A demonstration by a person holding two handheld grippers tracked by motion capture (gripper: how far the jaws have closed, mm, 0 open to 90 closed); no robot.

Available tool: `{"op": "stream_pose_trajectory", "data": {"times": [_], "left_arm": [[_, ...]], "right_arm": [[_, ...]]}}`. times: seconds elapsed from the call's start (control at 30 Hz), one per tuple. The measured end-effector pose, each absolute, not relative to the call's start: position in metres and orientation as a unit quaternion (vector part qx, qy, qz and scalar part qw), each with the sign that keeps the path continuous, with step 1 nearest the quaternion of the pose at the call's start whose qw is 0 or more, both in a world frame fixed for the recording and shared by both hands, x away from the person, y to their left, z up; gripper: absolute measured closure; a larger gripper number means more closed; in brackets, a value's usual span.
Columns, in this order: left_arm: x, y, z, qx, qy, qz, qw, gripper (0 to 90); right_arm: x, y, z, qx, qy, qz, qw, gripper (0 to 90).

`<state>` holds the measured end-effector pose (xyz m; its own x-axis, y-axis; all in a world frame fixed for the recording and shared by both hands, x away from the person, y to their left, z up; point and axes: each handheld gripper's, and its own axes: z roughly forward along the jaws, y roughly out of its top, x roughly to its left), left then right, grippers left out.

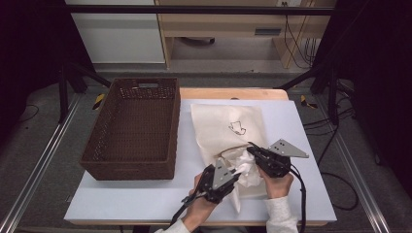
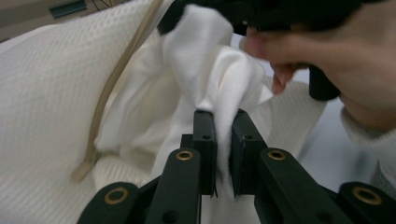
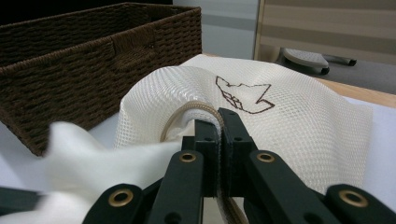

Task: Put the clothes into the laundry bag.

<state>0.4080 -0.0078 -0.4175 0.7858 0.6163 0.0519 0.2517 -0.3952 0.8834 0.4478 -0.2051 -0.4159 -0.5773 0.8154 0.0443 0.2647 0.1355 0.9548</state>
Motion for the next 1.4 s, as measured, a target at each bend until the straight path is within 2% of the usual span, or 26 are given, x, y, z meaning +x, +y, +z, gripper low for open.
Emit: {"op": "stream_pose_trajectory", "data": {"times": [0.3, 0.4, 0.53, 0.57, 0.6, 0.63, 0.67, 0.77, 0.83, 1.0, 1.2, 1.3, 1.33, 1.4], "left_arm": [[0.461, -0.051, -0.451, 0.837, 0.286, 0.217, 0.413, 80.6], [0.477, -0.052, -0.460, 0.831, 0.311, 0.204, 0.414, 80.6], [0.478, -0.057, -0.458, 0.828, 0.322, 0.206, 0.410, 79.0], [0.475, -0.055, -0.457, 0.828, 0.319, 0.202, 0.414, 75.8], [0.471, -0.053, -0.455, 0.829, 0.313, 0.193, 0.421, 69.1], [0.467, -0.049, -0.452, 0.833, 0.304, 0.183, 0.425, 55.8], [0.459, -0.044, -0.447, 0.835, 0.294, 0.194, 0.422, 48.0], [0.442, -0.026, -0.435, 0.827, 0.277, 0.214, 0.440, 40.0], [0.433, -0.009, -0.427, 0.821, 0.276, 0.231, 0.444, 38.6], [0.433, 0.027, -0.424, 0.808, 0.320, 0.236, 0.434, 43.2], [0.443, 0.033, -0.443, 0.825, 0.356, 0.173, 0.404, 47.9], [0.442, 0.033, -0.449, 0.833, 0.354, 0.165, 0.391, 62.7], [0.440, 0.034, -0.451, 0.835, 0.351, 0.170, 0.387, 72.2], [0.438, 0.041, -0.452, 0.836, 0.350, 0.170, 0.386, 83.4]], "right_arm": [[0.447, -0.208, -0.413, 0.382, 0.700, 0.546, 0.256, 87.3], [0.446, -0.208, -0.412, 0.380, 0.702, 0.546, 0.256, 87.3], [0.447, -0.207, -0.414, 0.380, 0.705, 0.543, 0.254, 87.3], [0.447, -0.207, -0.414, 0.381, 0.705, 0.541, 0.254, 87.3], [0.447, -0.207, -0.414, 0.380, 0.706, 0.541, 0.255, 87.3], [0.447, -0.207, -0.414, 0.384, 0.704, 0.542, 0.253, 87.3], [0.447, -0.208, -0.414, 0.384, 0.703, 0.542, 0.253, 87.3], [0.447, -0.208, -0.415, 0.384, 0.704, 0.541, 0.253, 87.3], [0.447, -0.207, -0.415, 0.385, 0.704, 0.540, 0.254, 87.3], [0.447, -0.208, -0.415, 0.386, 0.704, 0.540, 0.254, 87.3], [0.448, -0.206, -0.416, 0.384, 0.707, 0.538, 0.254, 87.3], [0.447, -0.205, -0.416, 0.382, 0.708, 0.537, 0.254, 87.3], [0.447, -0.204, -0.416, 0.382, 0.709, 0.536, 0.252, 87.3], [0.446, -0.202, -0.416, 0.381, 0.711, 0.534, 0.251, 87.3]]}}
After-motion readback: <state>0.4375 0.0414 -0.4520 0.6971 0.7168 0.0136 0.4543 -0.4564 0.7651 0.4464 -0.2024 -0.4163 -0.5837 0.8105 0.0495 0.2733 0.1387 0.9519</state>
